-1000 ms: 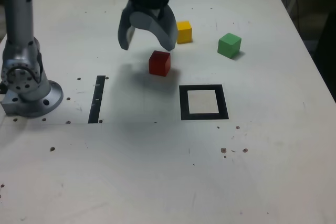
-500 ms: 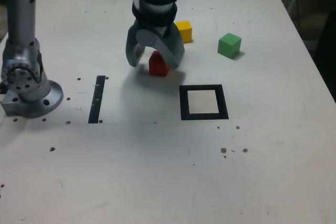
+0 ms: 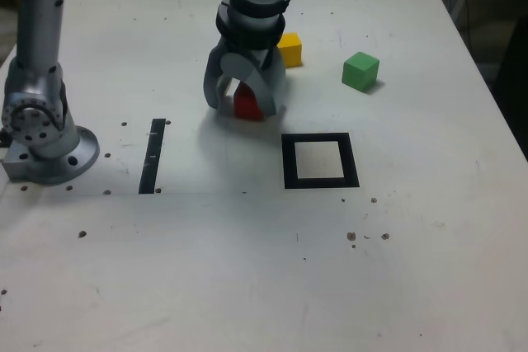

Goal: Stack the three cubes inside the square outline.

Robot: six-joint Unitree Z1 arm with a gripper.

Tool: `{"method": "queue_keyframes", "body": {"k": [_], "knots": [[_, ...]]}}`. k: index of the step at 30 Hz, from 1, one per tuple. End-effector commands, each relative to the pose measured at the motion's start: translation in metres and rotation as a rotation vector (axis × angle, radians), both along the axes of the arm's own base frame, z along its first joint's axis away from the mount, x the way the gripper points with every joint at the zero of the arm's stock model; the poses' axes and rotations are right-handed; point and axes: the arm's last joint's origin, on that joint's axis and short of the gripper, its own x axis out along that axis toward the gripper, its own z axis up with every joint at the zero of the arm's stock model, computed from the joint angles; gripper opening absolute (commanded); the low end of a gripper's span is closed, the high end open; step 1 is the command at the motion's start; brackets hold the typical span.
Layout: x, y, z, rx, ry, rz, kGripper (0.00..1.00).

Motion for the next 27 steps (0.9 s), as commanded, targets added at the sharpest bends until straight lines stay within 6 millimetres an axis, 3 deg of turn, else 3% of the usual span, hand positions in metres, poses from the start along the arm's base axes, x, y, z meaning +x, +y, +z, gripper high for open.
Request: {"method": "queue_keyframes", "body": {"k": [1,11,18,22,27], "knots": [[0.0,0.0,0.001,-0.004,-0.005,0.004,0.55],[0.006,-0.001,0.001,-0.034,-0.029,-0.014,0.34],[0.008,-0.003,0.002,-0.041,-0.027,-0.035,0.25],[0.005,-0.005,0.011,-0.034,-0.049,-0.038,0.17],[-0.002,-0.014,0.02,-0.028,-0.044,-0.027,0.15]]}}
